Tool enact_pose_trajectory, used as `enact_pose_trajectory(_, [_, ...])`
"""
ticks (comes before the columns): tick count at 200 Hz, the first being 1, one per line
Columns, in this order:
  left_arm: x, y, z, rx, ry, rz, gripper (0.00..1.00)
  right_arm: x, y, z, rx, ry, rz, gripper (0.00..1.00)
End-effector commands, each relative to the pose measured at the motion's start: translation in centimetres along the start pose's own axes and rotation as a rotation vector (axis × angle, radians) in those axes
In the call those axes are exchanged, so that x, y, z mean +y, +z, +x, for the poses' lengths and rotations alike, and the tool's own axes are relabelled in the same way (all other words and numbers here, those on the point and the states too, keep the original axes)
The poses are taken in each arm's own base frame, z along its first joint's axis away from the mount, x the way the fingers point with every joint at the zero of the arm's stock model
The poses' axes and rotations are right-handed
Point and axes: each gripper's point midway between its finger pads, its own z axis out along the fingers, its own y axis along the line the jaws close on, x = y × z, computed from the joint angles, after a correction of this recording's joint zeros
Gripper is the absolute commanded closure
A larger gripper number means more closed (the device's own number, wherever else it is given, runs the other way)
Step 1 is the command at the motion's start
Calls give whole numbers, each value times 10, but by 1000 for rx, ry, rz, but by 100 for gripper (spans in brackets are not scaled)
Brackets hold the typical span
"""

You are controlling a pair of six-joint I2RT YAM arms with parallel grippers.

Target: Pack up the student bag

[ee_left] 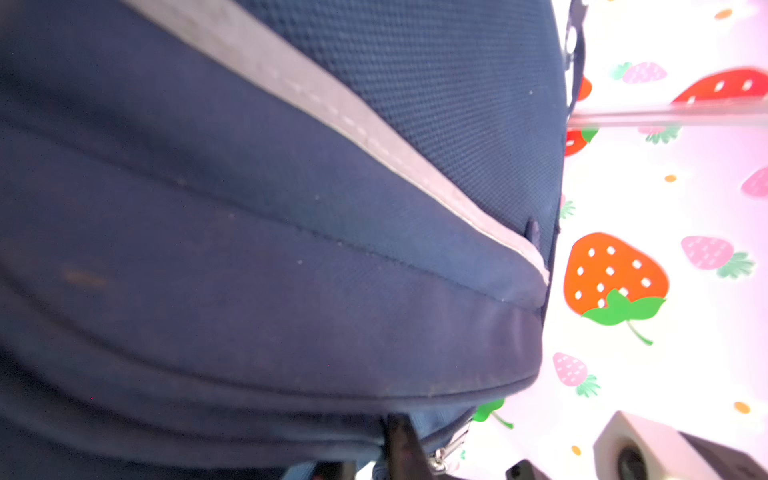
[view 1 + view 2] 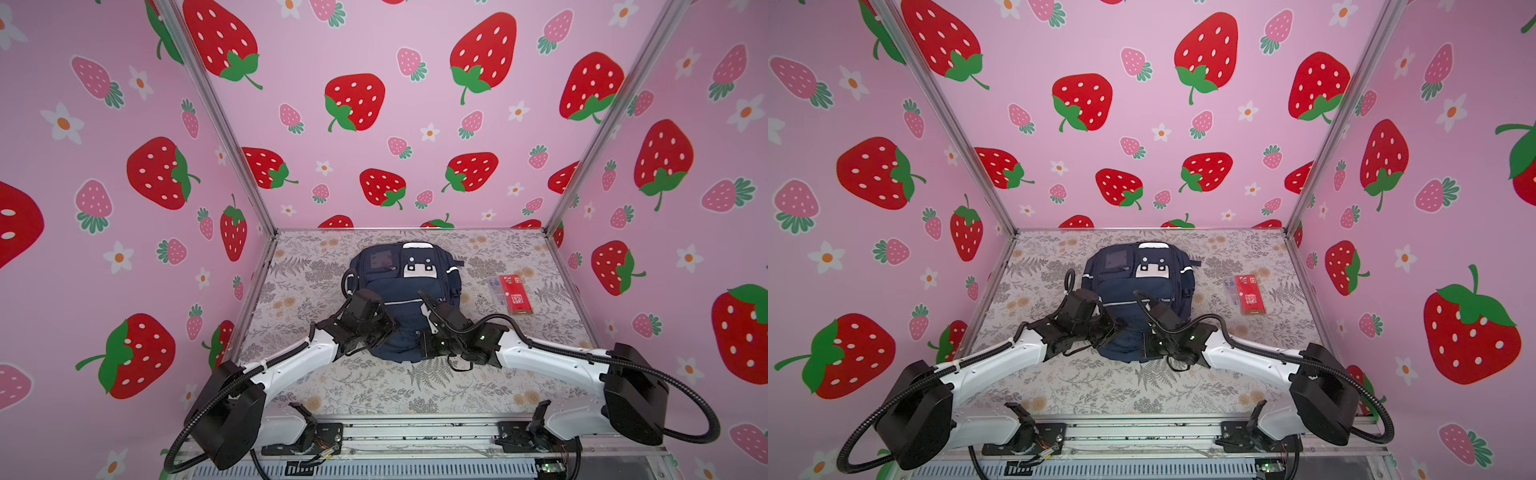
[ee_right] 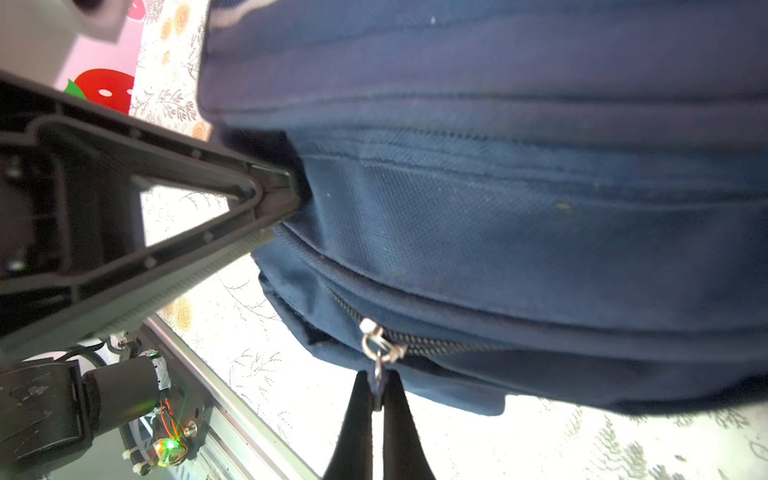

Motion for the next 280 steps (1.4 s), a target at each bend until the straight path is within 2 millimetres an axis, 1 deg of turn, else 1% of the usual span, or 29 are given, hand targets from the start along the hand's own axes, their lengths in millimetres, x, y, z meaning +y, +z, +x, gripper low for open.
enact_pose_trajectory(1, [-15,-13,-33,-110,91,-3,93,-2,-9,6,27,-29,33,100])
enact_pose_trajectory(3, [-14,-13,-34,-110,92,-7,93,-2,-10,6,25,-29,37,100])
enact_pose_trajectory(6, [-13,-14,-35,-111,95,-11,98,-4,-11,6,25,-30,43,100])
enact_pose_trajectory(10, [-11,-14,-36,-114,98,-19,100,-6,-12,5,22,-31,51,100])
enact_pose_trajectory(23, [-4,-17,-41,-119,107,-41,100,-13,-16,4,10,-34,69,100])
enact_pose_trajectory(28, [-2,-18,-44,-122,109,-48,100,-19,-17,7,24,-33,89,100])
enact_pose_trajectory(58, [8,-26,-53,-135,141,-86,100,-45,-25,7,12,-10,124,100])
enact_pose_trajectory(83, [10,-33,-61,-141,151,-93,100,-63,-28,6,8,2,144,100])
enact_pose_trajectory(94, [11,-35,-63,-144,150,-96,100,-65,-28,5,4,-5,141,100])
enact_pose_trajectory(112, [8,-39,-64,-139,148,-82,100,-59,-27,3,3,-33,113,100])
enact_pose_trajectory(115, [7,-40,-64,-136,149,-78,96,-58,-27,3,5,-38,109,100])
enact_pose_trajectory(117, [7,-40,-63,-135,150,-78,91,-57,-27,4,9,-44,105,100])
enact_pose_trajectory(123, [6,-41,-61,-126,149,-76,77,-56,-26,4,15,-51,96,100])
enact_pose_trajectory(129, [4,-42,-58,-118,142,-72,67,-54,-26,5,19,-56,89,100])
enact_pose_trajectory(133, [4,-43,-55,-111,137,-68,61,-50,-26,0,0,-62,73,100])
enact_pose_trajectory(144, [0,-45,-47,-92,119,-43,51,-49,-25,-2,0,-68,72,100])
enact_pose_trajectory(146, [-1,-45,-45,-88,117,-38,47,-49,-25,-2,0,-69,72,100])
enact_pose_trajectory(150, [-3,-46,-42,-82,110,-25,42,-47,-25,-3,0,-72,67,100])
enact_pose_trajectory(158, [-6,-47,-33,-71,98,-4,37,-44,-25,-5,0,-73,57,100])
enact_pose_trajectory(171, [-14,-48,-19,-56,82,34,34,-39,-26,-7,-4,-75,35,100])
enact_pose_trajectory(187, [-21,-46,-6,-40,54,69,33,-32,-27,-10,-12,-71,0,100])
enact_pose_trajectory(207, [-28,-39,1,-25,9,103,36,-23,-29,-12,-19,-70,-39,100])
enact_pose_trajectory(225, [-33,-29,7,8,-16,112,38,-21,-32,-13,-25,-68,-51,100])
enact_pose_trajectory(249, [-31,-16,20,57,-41,92,38,-21,-32,-13,-23,-64,-49,100])
enact_pose_trajectory(280, [-31,-8,33,89,-81,100,34,-19,-31,-12,-25,-55,-63,100])
